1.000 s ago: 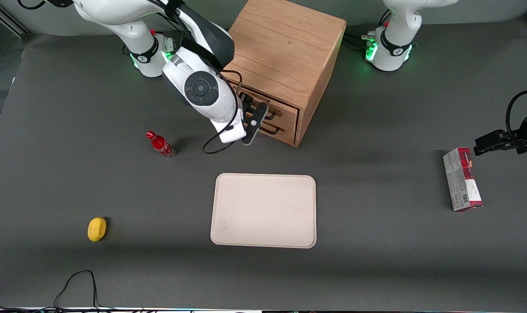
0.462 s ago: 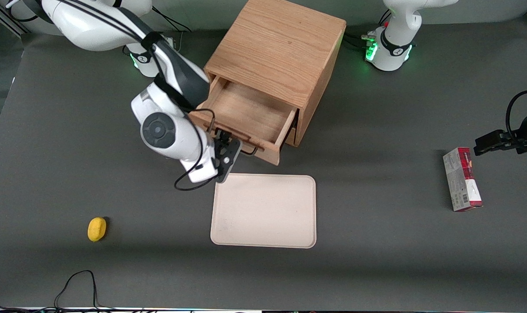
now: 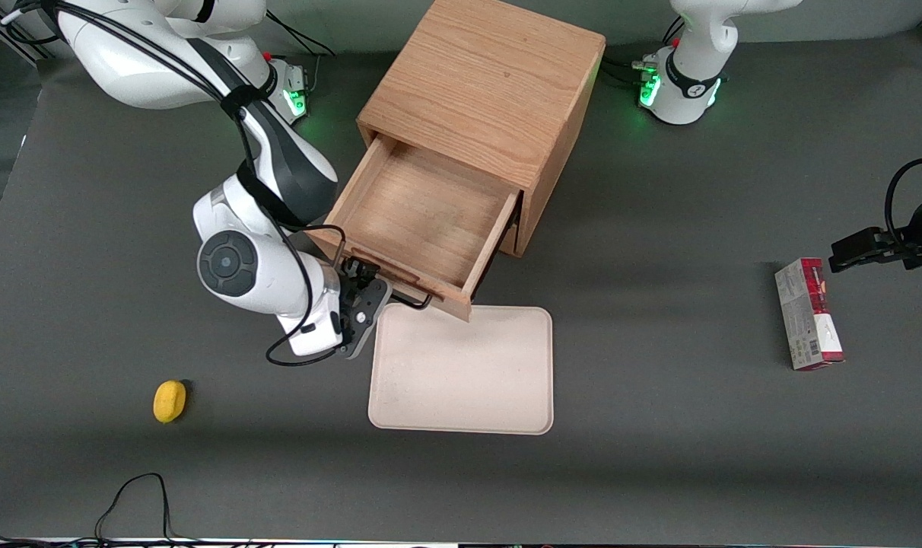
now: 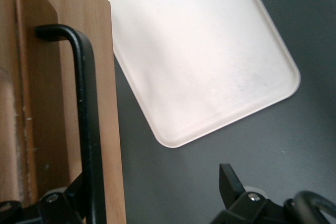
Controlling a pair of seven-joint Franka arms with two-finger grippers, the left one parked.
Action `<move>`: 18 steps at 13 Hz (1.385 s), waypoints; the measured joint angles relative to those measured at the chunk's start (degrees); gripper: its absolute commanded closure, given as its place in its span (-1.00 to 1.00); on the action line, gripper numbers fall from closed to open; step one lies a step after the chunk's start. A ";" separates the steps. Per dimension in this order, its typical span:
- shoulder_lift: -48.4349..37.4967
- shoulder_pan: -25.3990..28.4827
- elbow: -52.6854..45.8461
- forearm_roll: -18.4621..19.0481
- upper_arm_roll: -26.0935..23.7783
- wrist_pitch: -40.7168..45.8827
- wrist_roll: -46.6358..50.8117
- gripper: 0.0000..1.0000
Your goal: Open upper drawer
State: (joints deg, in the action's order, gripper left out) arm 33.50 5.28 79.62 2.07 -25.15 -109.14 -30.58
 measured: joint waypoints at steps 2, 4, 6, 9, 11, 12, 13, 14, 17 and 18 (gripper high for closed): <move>0.00 -0.02 -1.20 0.97 0.46 0.07 -0.17 -1.00; 0.00 0.03 -1.79 3.97 0.47 0.07 -0.17 -1.00; -0.24 0.20 -3.27 7.81 0.41 0.23 -0.15 -1.00; -1.18 -0.18 -8.91 9.65 2.18 1.08 0.29 -1.00; -2.85 -1.11 -10.86 7.81 3.49 1.56 5.58 -1.00; -4.35 -1.18 -10.93 6.79 4.82 2.88 9.01 -1.00; -6.16 -1.19 -10.63 6.06 6.09 5.61 11.59 -1.00; -8.16 -1.14 -9.73 5.36 7.24 8.14 14.38 -1.00; -17.98 -1.09 -0.51 1.94 11.97 11.52 25.37 -1.00; -22.61 -1.07 4.46 0.34 13.61 11.55 28.68 -1.00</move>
State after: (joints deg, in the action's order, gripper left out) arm 10.90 4.22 84.07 2.41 -11.54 -97.59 -1.90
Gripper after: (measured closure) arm 0.000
